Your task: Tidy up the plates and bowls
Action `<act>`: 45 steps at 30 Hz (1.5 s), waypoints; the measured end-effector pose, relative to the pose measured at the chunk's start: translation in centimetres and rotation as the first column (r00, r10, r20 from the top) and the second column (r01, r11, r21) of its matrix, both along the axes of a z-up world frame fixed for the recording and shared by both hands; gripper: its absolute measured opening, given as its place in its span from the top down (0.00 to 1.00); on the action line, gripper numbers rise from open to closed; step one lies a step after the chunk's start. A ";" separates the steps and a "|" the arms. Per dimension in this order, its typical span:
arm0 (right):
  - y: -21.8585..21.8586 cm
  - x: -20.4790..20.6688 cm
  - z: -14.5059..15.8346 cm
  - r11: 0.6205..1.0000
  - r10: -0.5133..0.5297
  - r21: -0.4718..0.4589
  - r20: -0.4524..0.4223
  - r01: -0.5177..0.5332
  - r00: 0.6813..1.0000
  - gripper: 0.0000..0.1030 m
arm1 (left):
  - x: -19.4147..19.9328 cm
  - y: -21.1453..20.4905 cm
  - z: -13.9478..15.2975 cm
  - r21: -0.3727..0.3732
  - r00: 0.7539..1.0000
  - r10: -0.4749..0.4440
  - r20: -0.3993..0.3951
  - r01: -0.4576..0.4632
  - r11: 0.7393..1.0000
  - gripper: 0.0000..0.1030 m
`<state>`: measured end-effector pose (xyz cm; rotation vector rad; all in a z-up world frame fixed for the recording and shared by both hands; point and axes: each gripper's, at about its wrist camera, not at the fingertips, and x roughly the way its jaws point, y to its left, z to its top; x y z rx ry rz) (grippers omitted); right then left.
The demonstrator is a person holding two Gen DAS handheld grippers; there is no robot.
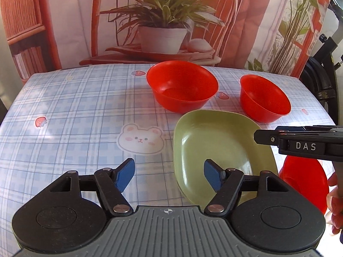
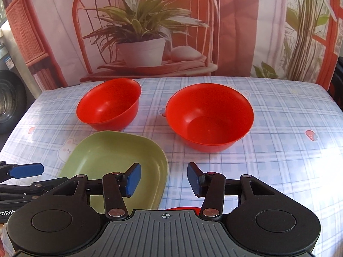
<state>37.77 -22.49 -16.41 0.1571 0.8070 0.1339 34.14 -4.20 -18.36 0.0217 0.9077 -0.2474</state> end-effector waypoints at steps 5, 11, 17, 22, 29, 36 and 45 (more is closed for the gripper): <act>0.1 0.8 -0.9 1.000 0.013 0.013 -0.044 -0.012 0.999 0.76 | 0.6 -0.1 -1.0 -0.011 0.999 -0.029 -0.035 0.028 1.000 0.74; 0.0 0.7 -1.1 0.998 0.005 0.063 -0.048 -0.002 0.999 0.95 | 0.3 0.0 -1.1 -0.027 1.000 -0.005 -0.029 0.005 1.000 0.95; -0.2 0.2 -0.2 0.993 -0.029 0.116 -0.018 0.031 0.999 0.95 | -0.2 0.0 0.7 -0.023 1.000 -0.007 0.014 0.007 1.000 0.95; -0.3 -0.8 0.9 0.988 -0.035 0.149 0.009 0.033 0.999 0.95 | -0.9 0.3 2.3 -0.027 0.999 0.003 0.049 -0.001 1.000 0.95; 0.0 -3.7 3.1 0.978 -0.036 0.209 0.075 0.019 0.997 0.94 | -3.2 1.1 4.6 -0.017 0.996 0.017 0.089 -0.016 1.000 0.95; 0.6 -7.4 3.6 0.969 -0.027 0.249 0.102 0.001 0.994 0.94 | -6.0 2.6 6.1 -0.039 0.994 0.040 0.102 -0.037 0.999 0.95; 1.0 -10.9 3.2 0.965 0.012 0.261 0.106 -0.039 0.994 0.93 | -9.7 4.0 5.4 -0.061 0.998 0.016 0.065 -0.012 0.998 0.95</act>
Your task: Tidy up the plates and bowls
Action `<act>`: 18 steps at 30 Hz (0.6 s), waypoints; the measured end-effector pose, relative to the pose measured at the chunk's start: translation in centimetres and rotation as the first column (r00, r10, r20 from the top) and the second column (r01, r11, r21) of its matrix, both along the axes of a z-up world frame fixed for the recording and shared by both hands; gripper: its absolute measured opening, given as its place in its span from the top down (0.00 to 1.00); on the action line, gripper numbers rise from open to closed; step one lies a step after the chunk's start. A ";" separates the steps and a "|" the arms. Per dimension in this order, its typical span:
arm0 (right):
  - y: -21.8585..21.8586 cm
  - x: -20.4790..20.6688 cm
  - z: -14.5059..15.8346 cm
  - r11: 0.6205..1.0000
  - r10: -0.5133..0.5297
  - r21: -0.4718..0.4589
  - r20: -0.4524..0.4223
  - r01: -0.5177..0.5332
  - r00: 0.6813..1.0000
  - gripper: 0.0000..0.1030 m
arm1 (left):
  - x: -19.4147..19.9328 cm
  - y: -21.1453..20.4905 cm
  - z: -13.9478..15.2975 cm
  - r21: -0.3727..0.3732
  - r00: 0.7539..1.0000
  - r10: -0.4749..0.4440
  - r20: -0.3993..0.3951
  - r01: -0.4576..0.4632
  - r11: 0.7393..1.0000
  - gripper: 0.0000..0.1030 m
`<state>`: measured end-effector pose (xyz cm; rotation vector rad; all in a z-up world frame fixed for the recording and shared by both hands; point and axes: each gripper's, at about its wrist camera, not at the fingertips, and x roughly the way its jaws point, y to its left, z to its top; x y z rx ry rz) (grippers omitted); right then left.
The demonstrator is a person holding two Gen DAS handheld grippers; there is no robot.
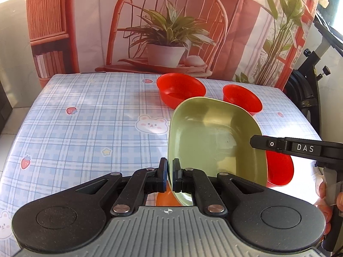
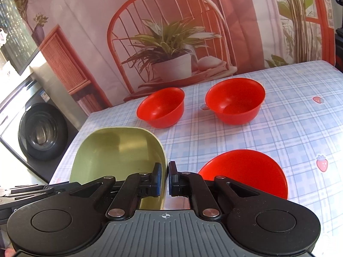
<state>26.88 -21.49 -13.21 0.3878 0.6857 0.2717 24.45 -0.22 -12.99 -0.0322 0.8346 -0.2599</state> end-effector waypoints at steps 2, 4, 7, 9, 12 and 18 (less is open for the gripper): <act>0.4 -0.9 -0.1 1.000 0.017 -0.016 0.000 -0.017 1.000 0.93 | -0.9 0.5 -0.4 -0.012 1.000 -0.005 -0.013 0.005 1.000 0.95; 0.8 -1.6 -0.3 0.999 0.032 -0.019 -0.002 -0.032 1.000 0.91 | -1.5 0.9 -0.8 -0.018 1.000 -0.009 -0.027 0.009 1.000 0.95; 1.2 -2.6 -0.9 0.998 0.056 -0.016 -0.017 -0.056 0.998 0.91 | -2.2 1.5 -1.4 -0.022 0.999 -0.007 -0.044 0.006 1.000 0.95; 1.4 -3.0 -1.3 0.998 0.061 -0.018 -0.031 -0.062 0.998 0.91 | -2.6 1.9 -1.8 -0.033 0.998 -0.004 -0.056 0.002 0.999 0.95; 1.6 -3.5 -1.9 0.998 0.062 -0.024 -0.050 -0.063 0.997 0.91 | -3.3 1.9 -2.2 -0.037 0.998 -0.005 -0.066 0.003 0.999 0.95; 1.9 -4.2 -2.6 0.997 0.060 -0.037 -0.065 -0.063 0.996 0.90 | -4.0 2.3 -2.9 -0.051 0.997 -0.006 -0.077 0.002 0.999 0.95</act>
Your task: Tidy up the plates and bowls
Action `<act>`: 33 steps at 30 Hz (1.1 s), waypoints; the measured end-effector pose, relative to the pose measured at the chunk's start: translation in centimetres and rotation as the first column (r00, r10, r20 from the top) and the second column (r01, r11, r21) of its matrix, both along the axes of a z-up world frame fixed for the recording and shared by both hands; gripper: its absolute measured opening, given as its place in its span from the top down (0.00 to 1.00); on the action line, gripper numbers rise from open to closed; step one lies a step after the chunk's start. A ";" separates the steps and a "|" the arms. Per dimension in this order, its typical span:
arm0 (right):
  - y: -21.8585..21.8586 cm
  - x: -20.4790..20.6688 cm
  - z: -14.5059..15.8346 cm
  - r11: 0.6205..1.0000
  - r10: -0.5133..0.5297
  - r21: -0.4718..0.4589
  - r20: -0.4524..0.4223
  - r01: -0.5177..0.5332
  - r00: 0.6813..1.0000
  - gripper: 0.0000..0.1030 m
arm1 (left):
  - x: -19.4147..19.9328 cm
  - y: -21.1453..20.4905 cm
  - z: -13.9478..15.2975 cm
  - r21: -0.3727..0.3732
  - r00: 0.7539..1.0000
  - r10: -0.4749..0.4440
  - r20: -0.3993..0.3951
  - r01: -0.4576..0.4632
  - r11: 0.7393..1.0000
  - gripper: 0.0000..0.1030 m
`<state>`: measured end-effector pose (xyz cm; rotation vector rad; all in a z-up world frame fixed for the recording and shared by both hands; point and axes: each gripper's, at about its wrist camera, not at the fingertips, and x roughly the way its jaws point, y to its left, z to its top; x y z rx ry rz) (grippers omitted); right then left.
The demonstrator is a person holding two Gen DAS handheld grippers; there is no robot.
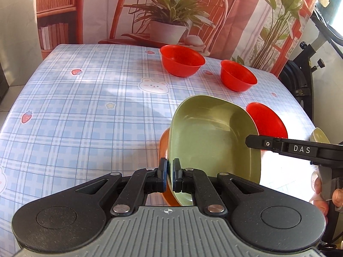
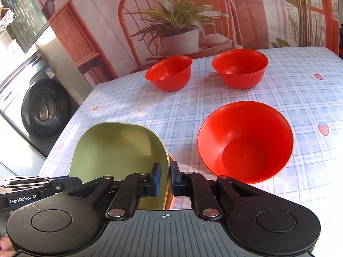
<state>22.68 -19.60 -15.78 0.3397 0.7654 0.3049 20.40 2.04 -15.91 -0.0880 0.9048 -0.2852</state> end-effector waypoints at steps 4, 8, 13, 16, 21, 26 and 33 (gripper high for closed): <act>0.3 -0.3 -0.5 1.000 -0.004 -0.015 -0.004 0.004 1.000 0.90 | -0.3 -0.1 -0.4 0.004 1.000 0.005 -0.004 -0.005 1.000 0.95; 0.7 -0.3 -0.8 1.000 -0.002 -0.027 0.000 0.002 1.000 0.90 | -0.5 0.1 -0.8 -0.002 1.000 0.013 -0.023 -0.013 1.000 0.95; 0.8 -0.3 -1.0 0.999 0.006 -0.040 0.002 -0.006 1.000 0.86 | -0.3 0.3 -1.0 -0.013 0.999 0.021 -0.034 -0.022 1.000 0.94; 0.9 -0.4 -1.0 0.999 0.010 -0.047 -0.002 -0.010 1.000 0.76 | -0.3 0.4 -0.9 -0.028 0.999 0.030 -0.036 -0.031 0.999 0.90; 0.6 -1.0 -0.6 0.998 0.000 -0.065 0.024 0.002 1.000 0.76 | -0.4 0.6 -0.9 -0.036 0.998 0.047 -0.030 -0.048 0.998 0.89; 0.2 -1.2 -0.7 0.997 -0.020 -0.067 0.024 0.022 1.000 0.75 | -0.5 0.6 -0.8 -0.039 0.998 0.058 -0.012 -0.058 0.998 0.89; 0.5 -1.6 -0.1 0.993 0.001 -0.114 0.099 0.011 0.995 0.76 | -0.8 0.1 0.1 -0.035 0.997 0.069 0.040 -0.068 0.997 0.89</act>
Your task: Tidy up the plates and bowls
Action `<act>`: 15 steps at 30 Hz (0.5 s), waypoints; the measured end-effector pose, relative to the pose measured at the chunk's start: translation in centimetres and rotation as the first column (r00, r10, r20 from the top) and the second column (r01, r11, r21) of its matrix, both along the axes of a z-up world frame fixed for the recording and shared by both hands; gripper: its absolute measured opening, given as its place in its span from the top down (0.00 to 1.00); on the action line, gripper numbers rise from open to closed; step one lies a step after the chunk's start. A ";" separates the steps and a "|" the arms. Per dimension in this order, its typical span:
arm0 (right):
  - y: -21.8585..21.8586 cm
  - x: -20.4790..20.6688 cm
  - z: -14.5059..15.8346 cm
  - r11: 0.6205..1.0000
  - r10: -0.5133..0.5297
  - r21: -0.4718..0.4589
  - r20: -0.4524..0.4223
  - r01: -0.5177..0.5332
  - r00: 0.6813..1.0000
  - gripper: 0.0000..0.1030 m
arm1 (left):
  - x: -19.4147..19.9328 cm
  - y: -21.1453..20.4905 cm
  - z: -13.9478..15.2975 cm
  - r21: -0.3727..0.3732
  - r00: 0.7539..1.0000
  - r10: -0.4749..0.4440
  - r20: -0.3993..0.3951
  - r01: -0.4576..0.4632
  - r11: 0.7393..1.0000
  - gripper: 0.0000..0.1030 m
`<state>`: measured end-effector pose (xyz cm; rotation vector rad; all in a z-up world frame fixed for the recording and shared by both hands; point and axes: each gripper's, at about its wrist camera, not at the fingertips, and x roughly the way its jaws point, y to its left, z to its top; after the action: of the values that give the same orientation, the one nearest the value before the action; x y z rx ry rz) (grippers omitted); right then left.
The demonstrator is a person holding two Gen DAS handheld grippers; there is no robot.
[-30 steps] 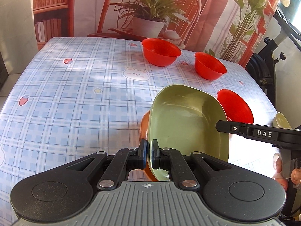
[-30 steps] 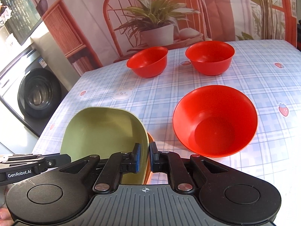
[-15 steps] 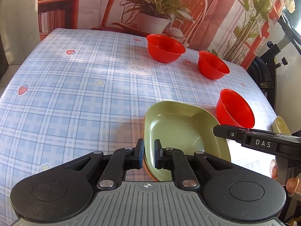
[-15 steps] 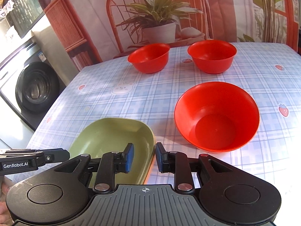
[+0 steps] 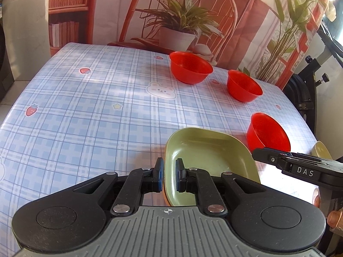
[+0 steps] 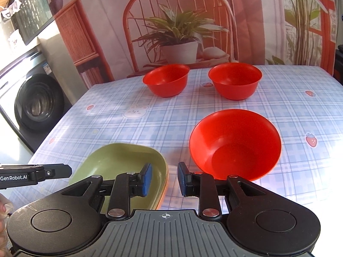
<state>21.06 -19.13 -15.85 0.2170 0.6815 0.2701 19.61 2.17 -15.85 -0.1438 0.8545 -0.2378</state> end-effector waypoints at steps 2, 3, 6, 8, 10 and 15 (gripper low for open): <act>-0.1 -0.2 0.6 0.999 0.008 -0.042 0.048 -0.006 0.999 0.76 | 0.1 -0.5 0.4 0.004 1.000 -0.004 0.024 0.004 1.000 0.89; -0.3 -0.2 0.8 0.999 0.006 -0.052 0.060 -0.003 0.998 0.76 | 0.2 -1.0 0.7 0.008 0.999 -0.006 0.038 0.006 1.000 0.88; -1.5 -0.4 1.5 0.998 -0.016 -0.056 0.093 0.021 0.996 0.76 | 0.3 -2.6 1.6 0.016 0.997 -0.007 0.082 0.005 1.000 0.71; -3.0 -0.7 1.9 0.997 -0.043 -0.053 0.117 0.049 0.992 0.76 | 0.4 -3.7 2.3 0.001 0.994 -0.016 0.108 0.016 1.000 0.59; -4.4 -1.0 2.2 0.995 -0.076 -0.059 0.135 0.085 0.988 0.76 | 0.6 -5.2 3.0 -0.013 0.992 -0.039 0.123 0.041 0.999 0.59; -9.2 -2.2 2.6 0.979 -0.175 -0.075 0.184 0.192 0.967 0.76 | 0.7 -10.4 3.9 -0.053 0.984 -0.107 0.145 0.116 0.992 0.57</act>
<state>18.85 -28.32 -13.26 0.1638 0.4925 0.0782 20.35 -8.25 -11.97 -0.1344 0.7150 -0.3749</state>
